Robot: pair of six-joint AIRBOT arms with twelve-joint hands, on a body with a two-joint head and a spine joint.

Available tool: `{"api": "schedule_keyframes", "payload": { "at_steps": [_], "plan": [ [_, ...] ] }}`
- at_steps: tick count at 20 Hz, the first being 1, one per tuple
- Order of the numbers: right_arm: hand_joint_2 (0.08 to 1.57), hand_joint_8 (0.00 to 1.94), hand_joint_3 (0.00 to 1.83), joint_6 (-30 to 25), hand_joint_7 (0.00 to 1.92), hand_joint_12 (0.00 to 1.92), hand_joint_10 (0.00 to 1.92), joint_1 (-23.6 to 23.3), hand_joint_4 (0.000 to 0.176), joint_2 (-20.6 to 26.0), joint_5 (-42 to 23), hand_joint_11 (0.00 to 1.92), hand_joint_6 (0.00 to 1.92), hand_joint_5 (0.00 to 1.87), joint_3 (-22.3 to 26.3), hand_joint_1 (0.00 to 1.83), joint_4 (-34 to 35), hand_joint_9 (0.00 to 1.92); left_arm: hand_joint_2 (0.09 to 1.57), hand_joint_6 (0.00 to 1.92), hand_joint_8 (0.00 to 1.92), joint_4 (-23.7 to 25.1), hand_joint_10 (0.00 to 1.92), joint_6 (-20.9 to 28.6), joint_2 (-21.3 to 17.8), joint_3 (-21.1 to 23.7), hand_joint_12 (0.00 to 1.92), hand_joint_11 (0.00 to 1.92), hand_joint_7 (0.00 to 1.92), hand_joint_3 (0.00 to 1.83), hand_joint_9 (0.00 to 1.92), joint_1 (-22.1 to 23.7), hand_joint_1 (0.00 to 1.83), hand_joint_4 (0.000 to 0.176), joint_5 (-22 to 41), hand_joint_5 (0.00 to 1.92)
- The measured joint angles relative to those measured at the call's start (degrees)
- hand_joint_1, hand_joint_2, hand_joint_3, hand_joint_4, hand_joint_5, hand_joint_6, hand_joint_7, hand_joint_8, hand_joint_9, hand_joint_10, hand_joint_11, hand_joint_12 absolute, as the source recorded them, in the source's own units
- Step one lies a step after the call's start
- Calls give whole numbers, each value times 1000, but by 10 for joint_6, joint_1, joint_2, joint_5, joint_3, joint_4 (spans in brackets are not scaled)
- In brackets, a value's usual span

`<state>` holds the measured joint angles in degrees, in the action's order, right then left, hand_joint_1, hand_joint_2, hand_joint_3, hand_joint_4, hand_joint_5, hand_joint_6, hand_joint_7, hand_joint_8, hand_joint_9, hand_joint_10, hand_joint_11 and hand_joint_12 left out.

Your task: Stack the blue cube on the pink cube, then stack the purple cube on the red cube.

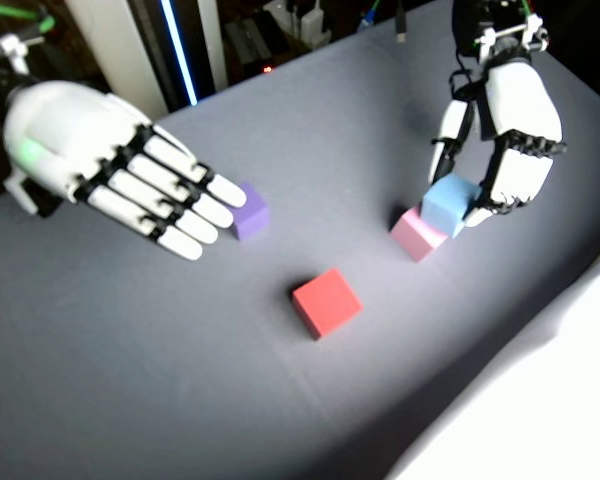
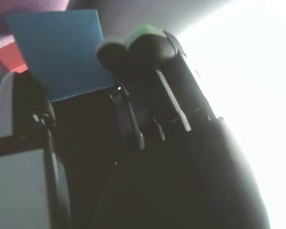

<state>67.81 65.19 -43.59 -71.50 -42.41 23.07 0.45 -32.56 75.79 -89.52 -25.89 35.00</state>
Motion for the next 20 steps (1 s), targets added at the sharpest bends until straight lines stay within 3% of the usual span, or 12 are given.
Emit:
{"api": "schedule_keyframes", "payload": {
  "at_steps": [1, 2, 3, 4, 5, 6, 7, 9, 11, 17, 18, 20],
  "plan": [
    [1352, 0, 1, 0, 0, 0, 0, 0, 0, 0, 0, 0, 0, 0, 0, 454, 0, 0, 1267, 1308, 1521, -3, 1554, 5, 0, 0, 1888, 584, 761, 1, 620, -4, 1155, 0, 3, 648],
    [1355, 0, 2, 0, 0, 0, 0, 0, 0, 0, 0, 0, 0, 0, 0, 447, 1, 0, 1183, 877, 882, -4, 1070, 5, 0, 0, 1662, 211, 566, 0, 451, -5, 1025, 0, 5, 458],
    [1354, 0, 2, 0, 0, 0, 0, 1, 0, 0, 0, 0, 0, 0, 0, 465, 0, 0, 1141, 633, 482, -3, 767, 5, 0, -1, 1571, 41, 421, 0, 320, -5, 964, 0, 4, 321],
    [1353, 0, 1, 0, 0, 0, 0, 1, 0, 0, 0, 0, 0, 0, 0, 466, -2, 0, 1115, 464, 251, 1, 682, 2, 0, -1, 1572, 7, 354, 0, 216, -8, 917, 16, 3, 266],
    [1353, 0, 1, -1, 0, 0, 0, 1, 0, 0, 0, 0, 0, 0, 0, 482, -2, 0, 1074, 302, 104, 3, 561, 0, 0, 1, 1390, 1, 287, 0, 110, -10, 803, 72, -4, 202],
    [1353, 0, 1, -1, 0, 0, 0, 1, 0, 0, 0, 0, 0, 0, 0, 482, -2, 0, 1074, 302, 104, 5, 561, 0, 0, 4, 1390, 1, 287, 0, 110, -14, 803, 72, -7, 202],
    [1351, 0, 0, -1, 0, 0, 0, 1, 0, 0, 0, 0, 0, 0, 0, 495, 1, 0, 1046, 158, 6, 8, 270, -1, 0, 7, 736, 0, 138, 0, 9, -16, 673, 124, -12, 97],
    [1354, 0, 1, -1, 0, 0, 0, 2, 0, 0, 0, 0, 0, 0, -1, 470, 0, 0, 1068, 54, 0, 10, 15, -2, -7, 13, 61, 0, 12, 3, 0, -16, 611, 147, -7, 21],
    [1349, 0, 0, -2, 0, 0, 0, 2, 0, 0, 1, 0, 0, 0, -1, 462, 1, 0, 1054, 3, 0, 5, 0, -9, -19, 22, 1, 0, 0, 0, 0, -16, 563, 173, 6, 0],
    [1320, 0, 0, -11, 0, 0, 0, 2, 0, 0, 1, 0, 0, 0, -1, 579, -4, 0, 1003, 0, 0, 0, 0, -51, -66, 83, 0, 0, 0, 0, 0, -29, 485, 176, 65, 0],
    [1296, 0, 0, -20, 0, 0, 0, 2, 0, 0, 4, 0, 0, 0, -2, 599, -9, 0, 1052, 0, 0, 0, 0, -52, -82, 100, 0, 0, 0, 4, 0, -39, 478, 156, 91, 0],
    [1252, 0, 0, -40, 0, 0, 0, 2, 0, 0, 16, 0, 0, 0, -8, 525, -25, 0, 1031, 0, 0, 1, 0, -53, -107, 124, 0, 0, 0, 0, 0, -59, 549, 175, 133, 0]
  ]
}}
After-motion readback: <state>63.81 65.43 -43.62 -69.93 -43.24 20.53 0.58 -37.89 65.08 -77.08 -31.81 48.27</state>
